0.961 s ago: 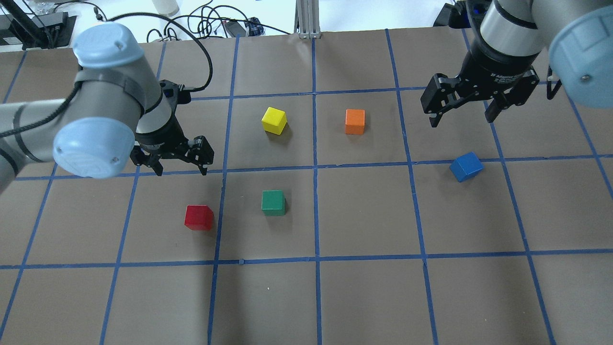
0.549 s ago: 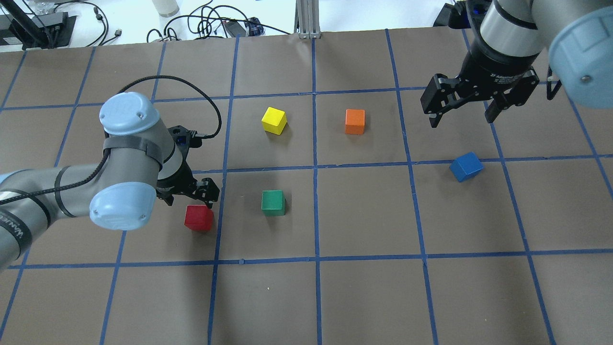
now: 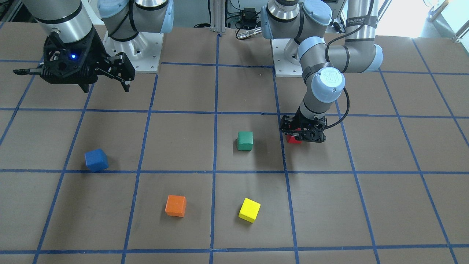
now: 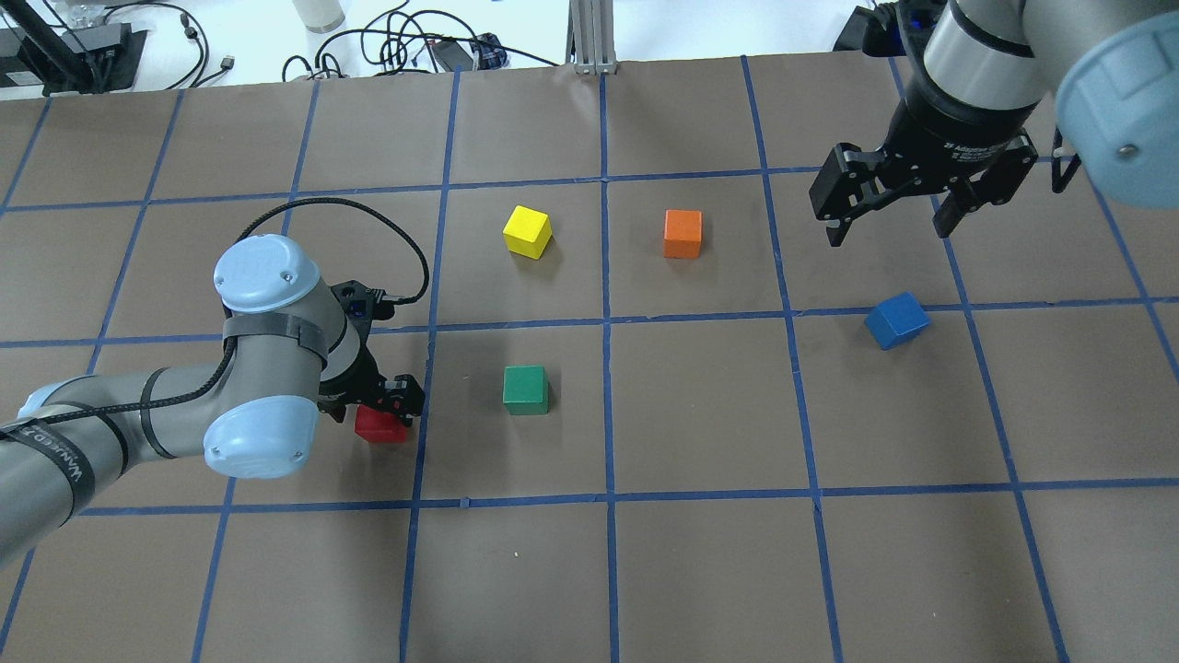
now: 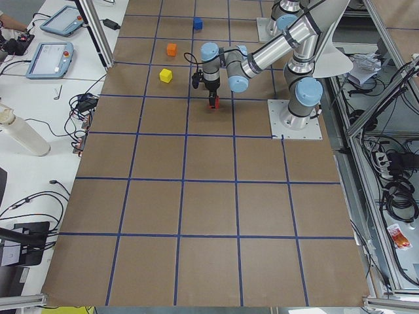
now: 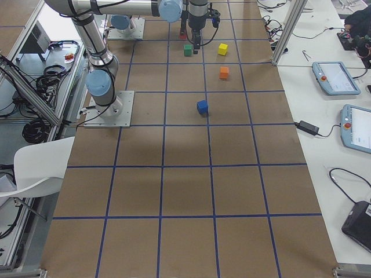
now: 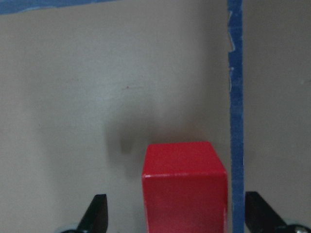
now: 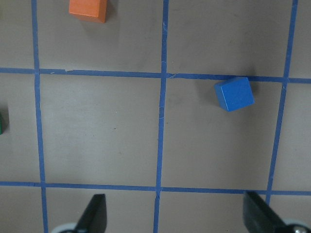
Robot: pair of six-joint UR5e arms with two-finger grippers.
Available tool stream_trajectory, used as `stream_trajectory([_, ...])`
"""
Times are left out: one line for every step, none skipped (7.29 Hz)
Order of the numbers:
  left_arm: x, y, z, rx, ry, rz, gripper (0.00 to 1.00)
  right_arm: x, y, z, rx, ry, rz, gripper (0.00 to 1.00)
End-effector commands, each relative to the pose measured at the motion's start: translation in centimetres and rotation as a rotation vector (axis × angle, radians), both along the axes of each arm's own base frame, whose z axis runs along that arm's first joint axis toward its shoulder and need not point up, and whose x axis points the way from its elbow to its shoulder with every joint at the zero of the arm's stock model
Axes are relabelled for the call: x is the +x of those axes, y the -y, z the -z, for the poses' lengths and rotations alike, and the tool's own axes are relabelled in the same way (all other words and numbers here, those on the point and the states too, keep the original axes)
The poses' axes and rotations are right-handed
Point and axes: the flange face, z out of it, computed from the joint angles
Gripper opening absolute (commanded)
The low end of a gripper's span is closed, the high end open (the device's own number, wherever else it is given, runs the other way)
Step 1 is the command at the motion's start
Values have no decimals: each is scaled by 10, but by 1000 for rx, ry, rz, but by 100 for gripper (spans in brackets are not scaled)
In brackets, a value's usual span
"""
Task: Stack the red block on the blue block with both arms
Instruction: 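Push the red cube with the left gripper farther from the robot, toward the orange cube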
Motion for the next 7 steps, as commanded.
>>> stream_trajectory([0, 11, -7, -42, -4, 12, 12, 0, 0, 1, 3, 1, 0, 100])
stream_trajectory([-7, 23, -29, -90, -64, -126, 12, 0, 0, 0, 1, -1, 0, 100])
stream_trajectory([-14, 44, -43, -101, -72, -155, 12, 0, 0, 1, 3, -1, 0, 100])
stream_trajectory([-32, 70, -78, -92, -80, -121, 12, 0, 0, 0, 3, -1, 0, 100])
stream_trajectory([-62, 94, -114, -64, -102, -76, 11, 0, 0, 1, 4, -2, 0, 100])
stream_trajectory([-103, 118, -135, -71, -192, -96, 11, 0, 0, 2, 6, -1, 0, 100])
stream_trajectory([-159, 120, -131, -74, -190, -86, 11, 0, 0, 2, 7, -2, 0, 100])
